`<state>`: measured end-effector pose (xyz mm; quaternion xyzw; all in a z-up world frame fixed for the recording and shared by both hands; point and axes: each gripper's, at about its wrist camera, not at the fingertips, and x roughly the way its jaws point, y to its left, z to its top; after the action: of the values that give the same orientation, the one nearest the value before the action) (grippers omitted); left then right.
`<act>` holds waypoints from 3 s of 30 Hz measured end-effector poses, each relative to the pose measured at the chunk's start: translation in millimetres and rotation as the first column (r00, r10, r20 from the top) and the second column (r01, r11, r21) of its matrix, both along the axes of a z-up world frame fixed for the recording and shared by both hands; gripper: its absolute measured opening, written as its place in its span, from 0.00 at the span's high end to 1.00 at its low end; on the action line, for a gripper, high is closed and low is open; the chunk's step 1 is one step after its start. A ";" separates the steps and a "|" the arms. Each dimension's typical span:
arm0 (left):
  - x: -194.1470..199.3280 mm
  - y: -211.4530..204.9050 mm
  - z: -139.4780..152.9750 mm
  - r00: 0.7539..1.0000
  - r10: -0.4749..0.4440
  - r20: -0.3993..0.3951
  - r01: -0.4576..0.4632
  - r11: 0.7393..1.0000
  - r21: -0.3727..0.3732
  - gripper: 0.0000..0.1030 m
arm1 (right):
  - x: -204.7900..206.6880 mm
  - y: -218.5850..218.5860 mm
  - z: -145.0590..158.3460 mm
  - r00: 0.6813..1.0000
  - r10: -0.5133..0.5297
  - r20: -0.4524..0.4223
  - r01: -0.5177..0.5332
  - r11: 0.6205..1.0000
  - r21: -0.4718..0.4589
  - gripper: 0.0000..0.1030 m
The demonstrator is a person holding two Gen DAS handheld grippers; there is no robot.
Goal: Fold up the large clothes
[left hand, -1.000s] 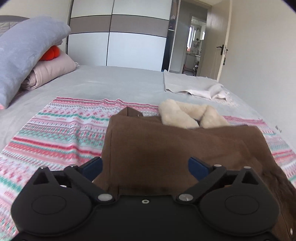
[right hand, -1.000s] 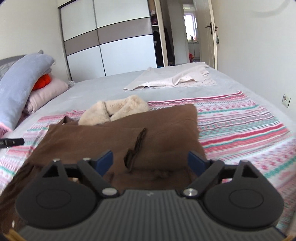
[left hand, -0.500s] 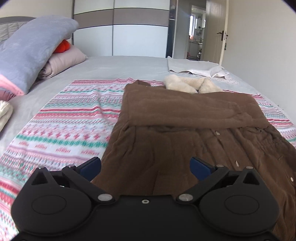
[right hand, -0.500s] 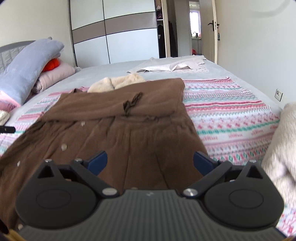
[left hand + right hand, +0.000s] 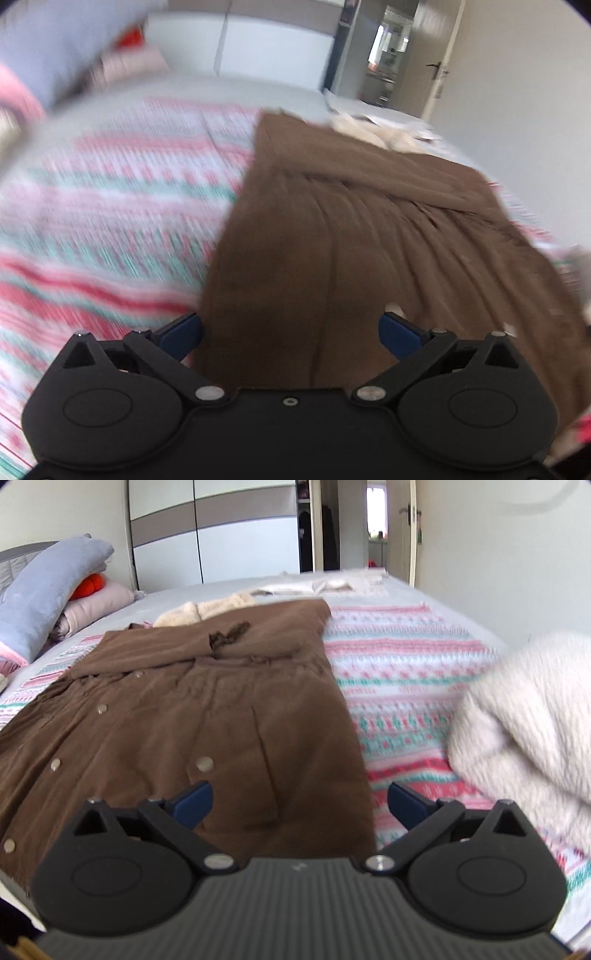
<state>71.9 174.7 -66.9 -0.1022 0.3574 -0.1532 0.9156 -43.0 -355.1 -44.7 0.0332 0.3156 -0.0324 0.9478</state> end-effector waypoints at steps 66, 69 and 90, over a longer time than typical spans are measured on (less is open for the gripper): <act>-42.2 34.4 -14.7 0.942 -0.311 -0.126 0.241 0.888 -0.392 0.48 | -10.8 -59.0 -40.4 0.983 0.168 -0.078 -0.071 0.732 0.678 0.48; -41.9 34.7 -12.6 0.951 -0.281 -0.128 0.215 0.900 -0.379 0.61 | -8.9 -56.4 -39.1 0.983 0.164 -0.084 -0.067 0.742 0.667 0.69; -22.1 -1.3 67.7 0.987 0.010 0.159 0.063 0.892 -0.447 0.84 | 12.5 -0.6 19.6 0.953 0.014 0.304 -0.196 0.793 0.576 0.84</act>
<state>49.8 173.3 0.8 -0.2941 0.2404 -0.2519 0.8901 -30.5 -355.7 -25.1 0.3180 0.1715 0.1273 0.9237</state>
